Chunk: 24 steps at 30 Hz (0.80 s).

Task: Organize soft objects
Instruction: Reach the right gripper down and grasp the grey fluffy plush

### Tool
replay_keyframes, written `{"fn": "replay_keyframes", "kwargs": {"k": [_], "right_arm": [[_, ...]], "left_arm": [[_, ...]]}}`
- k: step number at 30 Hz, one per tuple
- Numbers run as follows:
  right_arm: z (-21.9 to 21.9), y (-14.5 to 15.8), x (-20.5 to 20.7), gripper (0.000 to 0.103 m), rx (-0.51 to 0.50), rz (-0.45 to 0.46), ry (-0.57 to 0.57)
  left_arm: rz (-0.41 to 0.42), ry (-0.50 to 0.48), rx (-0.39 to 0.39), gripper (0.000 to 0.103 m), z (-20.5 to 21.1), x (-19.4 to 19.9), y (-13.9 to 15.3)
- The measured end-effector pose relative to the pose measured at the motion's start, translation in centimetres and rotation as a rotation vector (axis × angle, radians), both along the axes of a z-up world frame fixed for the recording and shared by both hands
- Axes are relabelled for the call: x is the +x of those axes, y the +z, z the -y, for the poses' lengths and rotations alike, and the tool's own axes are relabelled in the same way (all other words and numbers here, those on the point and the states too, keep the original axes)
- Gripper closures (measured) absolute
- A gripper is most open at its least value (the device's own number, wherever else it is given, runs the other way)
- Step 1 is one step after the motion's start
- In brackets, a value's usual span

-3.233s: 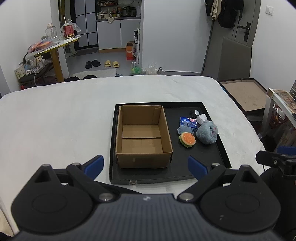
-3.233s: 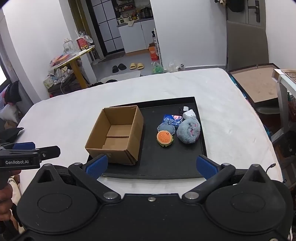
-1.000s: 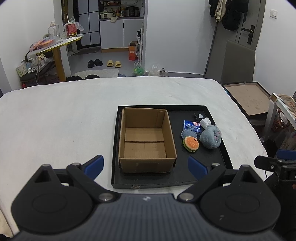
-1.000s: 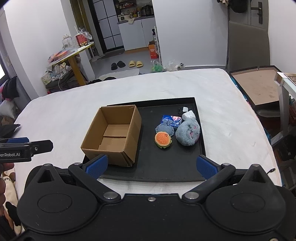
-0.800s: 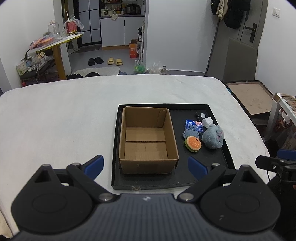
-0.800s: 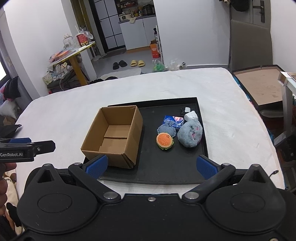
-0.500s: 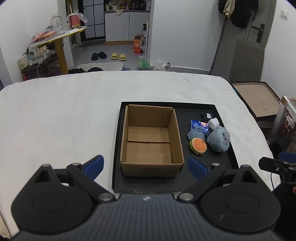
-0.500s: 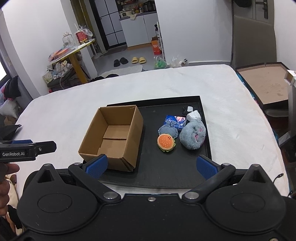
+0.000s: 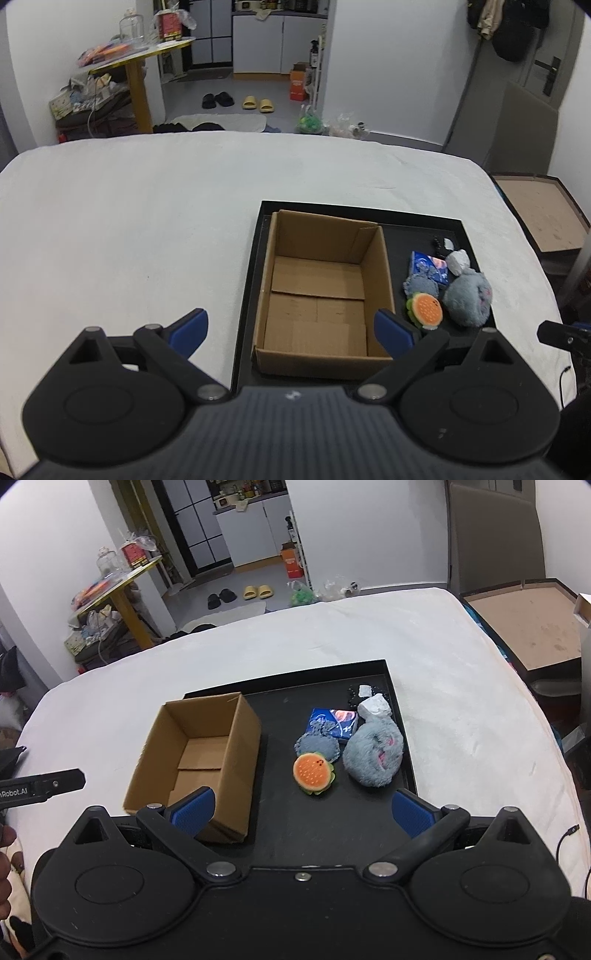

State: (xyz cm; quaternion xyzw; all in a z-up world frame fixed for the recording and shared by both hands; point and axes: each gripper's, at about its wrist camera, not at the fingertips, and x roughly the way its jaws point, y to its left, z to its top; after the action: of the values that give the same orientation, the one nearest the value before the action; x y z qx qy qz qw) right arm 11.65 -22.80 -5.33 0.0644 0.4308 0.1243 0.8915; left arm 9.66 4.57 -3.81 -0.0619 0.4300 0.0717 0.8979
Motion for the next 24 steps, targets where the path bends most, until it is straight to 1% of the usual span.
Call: {"fn": "replay_keyframes", "kwargs": {"k": [8,13,18,21,23,24], "right_arm": [[0.7,-2.0,2.4,0.0,-0.011,-0.017,-0.039],[0.8,-3.6,4.2,0.0,-0.015,-0.027,-0.035],[1.5,-5.7,6.0,0.0,-0.007,-0.033,-0.059],[2.1,-7.1,7.0,0.0,0.004,-0.048,-0.079],[2.4,-8.0,7.8,0.002,0.009,-0.049,-0.086],[2.5,-8.5,8.1,0.003,0.01,-0.049,-0.091]], "left_arm": [[-0.014,0.034,0.008,0.009,-0.8,2.0,-2.0],[-0.032,0.054,0.017,0.009,-1.6,3.1,-3.5],[-0.038,0.071,0.036,0.011,-2.0,4.3,-5.1],[-0.041,0.079,0.043,0.015,-2.3,4.9,-6.1],[-0.044,0.083,0.042,0.02,-2.6,5.4,-6.8],[-0.046,0.082,0.044,0.021,-2.7,5.5,-7.1]]}}
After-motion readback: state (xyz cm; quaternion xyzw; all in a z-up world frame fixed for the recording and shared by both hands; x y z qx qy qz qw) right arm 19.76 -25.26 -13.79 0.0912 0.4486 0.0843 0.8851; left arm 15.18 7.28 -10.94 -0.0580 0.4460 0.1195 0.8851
